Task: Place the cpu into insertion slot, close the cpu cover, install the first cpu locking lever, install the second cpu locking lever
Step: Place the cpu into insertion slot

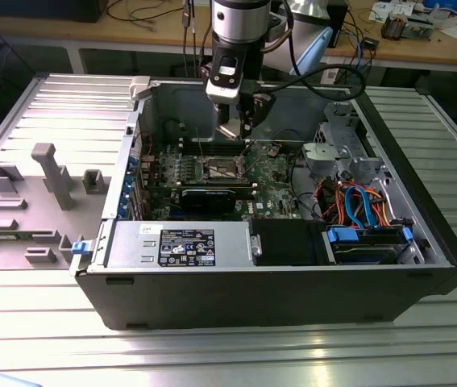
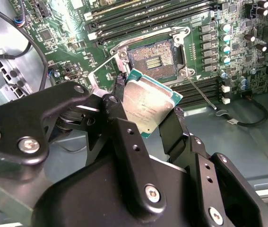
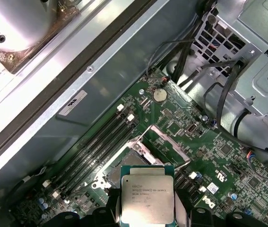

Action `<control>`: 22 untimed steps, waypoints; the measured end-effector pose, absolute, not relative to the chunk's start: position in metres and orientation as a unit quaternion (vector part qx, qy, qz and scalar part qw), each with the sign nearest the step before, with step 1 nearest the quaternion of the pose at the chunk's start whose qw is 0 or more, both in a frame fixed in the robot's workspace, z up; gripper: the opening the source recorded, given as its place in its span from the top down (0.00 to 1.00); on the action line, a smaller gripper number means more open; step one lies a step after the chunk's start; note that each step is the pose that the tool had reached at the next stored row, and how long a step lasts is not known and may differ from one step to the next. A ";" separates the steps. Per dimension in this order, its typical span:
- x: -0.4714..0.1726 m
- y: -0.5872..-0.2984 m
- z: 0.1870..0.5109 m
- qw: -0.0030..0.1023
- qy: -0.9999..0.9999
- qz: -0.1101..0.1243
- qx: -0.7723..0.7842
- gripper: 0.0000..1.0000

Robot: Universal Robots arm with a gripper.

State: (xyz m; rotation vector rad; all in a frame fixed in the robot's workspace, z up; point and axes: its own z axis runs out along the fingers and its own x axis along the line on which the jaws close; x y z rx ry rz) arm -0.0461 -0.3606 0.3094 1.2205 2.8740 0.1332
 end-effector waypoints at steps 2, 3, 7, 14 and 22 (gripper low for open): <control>-0.046 -0.361 0.309 0.008 0.919 0.043 0.392 0.45; -0.046 -0.361 0.309 0.008 0.918 0.043 0.393 0.45; -0.046 -0.361 0.309 0.009 0.915 0.043 0.400 0.45; -0.046 -0.361 0.309 0.009 0.911 0.042 0.411 0.45; -0.046 -0.361 0.309 0.010 0.904 0.041 0.426 0.45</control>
